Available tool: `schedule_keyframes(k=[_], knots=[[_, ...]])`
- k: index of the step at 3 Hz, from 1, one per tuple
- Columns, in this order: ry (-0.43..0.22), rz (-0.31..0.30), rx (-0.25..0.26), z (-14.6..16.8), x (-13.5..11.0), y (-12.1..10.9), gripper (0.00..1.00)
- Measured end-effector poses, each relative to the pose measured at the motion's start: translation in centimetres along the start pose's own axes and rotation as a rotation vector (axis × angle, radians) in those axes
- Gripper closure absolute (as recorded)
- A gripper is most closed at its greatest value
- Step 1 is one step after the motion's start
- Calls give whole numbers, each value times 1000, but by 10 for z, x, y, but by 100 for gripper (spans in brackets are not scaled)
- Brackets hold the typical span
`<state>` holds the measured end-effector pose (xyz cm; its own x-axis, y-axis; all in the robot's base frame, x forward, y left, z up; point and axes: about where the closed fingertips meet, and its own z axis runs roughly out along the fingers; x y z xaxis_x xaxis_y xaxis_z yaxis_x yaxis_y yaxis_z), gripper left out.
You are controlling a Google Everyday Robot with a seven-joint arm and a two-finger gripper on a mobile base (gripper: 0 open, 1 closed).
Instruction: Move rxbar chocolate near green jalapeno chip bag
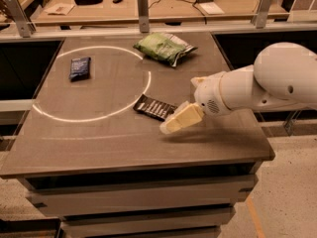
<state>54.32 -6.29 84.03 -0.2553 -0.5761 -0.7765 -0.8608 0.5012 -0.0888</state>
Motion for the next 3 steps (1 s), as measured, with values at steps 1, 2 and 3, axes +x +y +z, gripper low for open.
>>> schedule_keyframes(k=[1,2,3], knots=[[-2,-2,0,10,-9,0,0],[-23,-22,-8,14,-25,8,0],[-20,-26,-44,27,-26,22,0]])
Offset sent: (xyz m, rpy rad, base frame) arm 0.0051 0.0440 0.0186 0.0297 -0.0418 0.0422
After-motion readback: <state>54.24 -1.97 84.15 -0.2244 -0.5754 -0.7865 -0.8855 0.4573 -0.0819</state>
